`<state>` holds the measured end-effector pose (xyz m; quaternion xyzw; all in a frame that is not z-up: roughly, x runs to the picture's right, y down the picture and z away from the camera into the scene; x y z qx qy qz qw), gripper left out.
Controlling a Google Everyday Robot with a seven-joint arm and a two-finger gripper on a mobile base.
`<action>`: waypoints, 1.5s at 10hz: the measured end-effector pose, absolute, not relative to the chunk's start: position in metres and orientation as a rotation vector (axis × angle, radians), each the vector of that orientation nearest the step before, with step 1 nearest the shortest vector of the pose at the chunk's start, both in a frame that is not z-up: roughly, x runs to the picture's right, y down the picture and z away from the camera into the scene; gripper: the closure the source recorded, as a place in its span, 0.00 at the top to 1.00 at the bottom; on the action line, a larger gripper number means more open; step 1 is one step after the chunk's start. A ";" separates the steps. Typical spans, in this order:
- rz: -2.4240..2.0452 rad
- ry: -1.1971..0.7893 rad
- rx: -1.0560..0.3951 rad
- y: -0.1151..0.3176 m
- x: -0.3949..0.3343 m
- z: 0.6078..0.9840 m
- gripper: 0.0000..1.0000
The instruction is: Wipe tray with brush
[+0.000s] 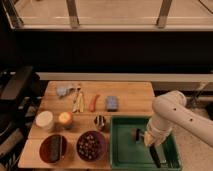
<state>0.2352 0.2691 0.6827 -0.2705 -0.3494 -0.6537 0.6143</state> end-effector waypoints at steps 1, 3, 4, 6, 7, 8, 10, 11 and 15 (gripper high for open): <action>-1.495 -0.794 -0.632 0.270 0.239 0.682 0.00; -1.462 -0.748 -0.659 0.267 0.257 0.676 0.00; -1.453 -0.731 -0.671 0.264 0.265 0.675 0.00; -1.452 -0.708 -0.705 0.254 0.273 0.679 0.00; -1.455 -0.704 -0.720 0.249 0.275 0.684 0.00; -1.459 -0.710 -0.729 0.244 0.273 0.693 0.00; -1.473 -0.740 -0.735 0.251 0.264 0.708 0.00; -1.474 -0.750 -0.733 0.256 0.262 0.711 0.00; -1.448 -0.795 -0.721 0.289 0.253 0.695 0.00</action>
